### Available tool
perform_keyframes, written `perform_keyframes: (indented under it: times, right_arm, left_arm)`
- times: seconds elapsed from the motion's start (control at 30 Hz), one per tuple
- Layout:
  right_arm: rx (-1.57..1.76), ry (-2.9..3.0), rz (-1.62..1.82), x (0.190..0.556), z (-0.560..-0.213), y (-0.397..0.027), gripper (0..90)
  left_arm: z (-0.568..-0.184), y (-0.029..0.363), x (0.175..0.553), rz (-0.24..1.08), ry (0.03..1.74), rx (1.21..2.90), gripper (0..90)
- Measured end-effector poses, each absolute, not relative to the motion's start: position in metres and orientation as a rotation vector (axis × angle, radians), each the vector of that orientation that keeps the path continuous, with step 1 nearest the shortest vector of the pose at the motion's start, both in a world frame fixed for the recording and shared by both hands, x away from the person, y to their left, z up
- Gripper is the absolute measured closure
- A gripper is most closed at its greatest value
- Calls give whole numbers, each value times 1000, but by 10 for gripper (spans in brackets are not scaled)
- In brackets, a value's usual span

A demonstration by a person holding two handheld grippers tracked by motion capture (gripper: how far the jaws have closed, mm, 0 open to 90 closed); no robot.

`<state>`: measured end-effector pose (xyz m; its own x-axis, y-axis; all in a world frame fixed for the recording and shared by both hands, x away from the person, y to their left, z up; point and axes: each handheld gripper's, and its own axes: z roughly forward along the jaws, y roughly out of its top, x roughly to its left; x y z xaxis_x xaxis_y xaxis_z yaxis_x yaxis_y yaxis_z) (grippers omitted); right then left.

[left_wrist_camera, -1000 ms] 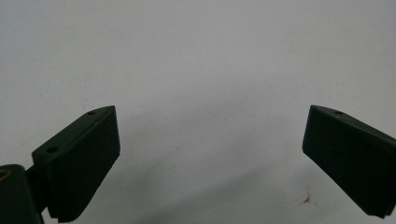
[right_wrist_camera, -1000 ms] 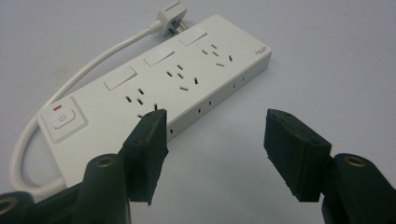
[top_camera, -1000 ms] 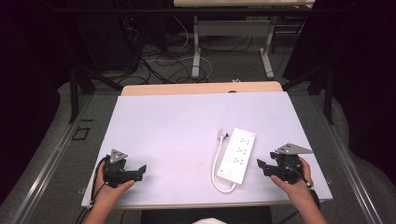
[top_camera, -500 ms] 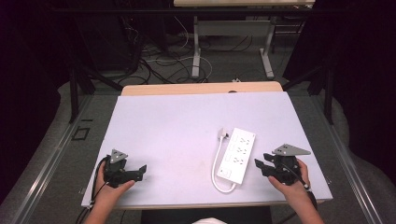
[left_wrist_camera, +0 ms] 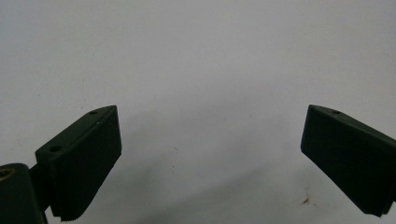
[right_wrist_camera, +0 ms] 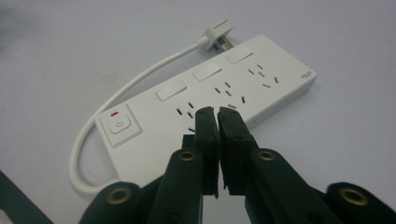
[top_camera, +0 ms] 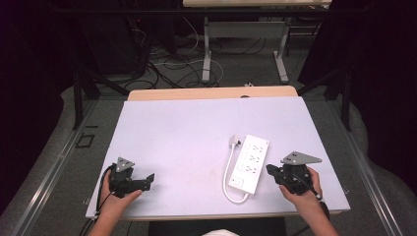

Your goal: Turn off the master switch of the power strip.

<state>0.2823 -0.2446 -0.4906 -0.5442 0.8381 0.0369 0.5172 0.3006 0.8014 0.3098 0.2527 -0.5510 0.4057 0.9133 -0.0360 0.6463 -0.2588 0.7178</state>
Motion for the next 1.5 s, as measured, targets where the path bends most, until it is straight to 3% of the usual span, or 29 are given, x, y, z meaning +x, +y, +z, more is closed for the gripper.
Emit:
perform_keyframes:
  times: [1.5]
  right_arm:
    - [1116,2446,1028,310,-494,-182,900]
  left_arm:
    - [-550,254,309,530,1323,1990,53]
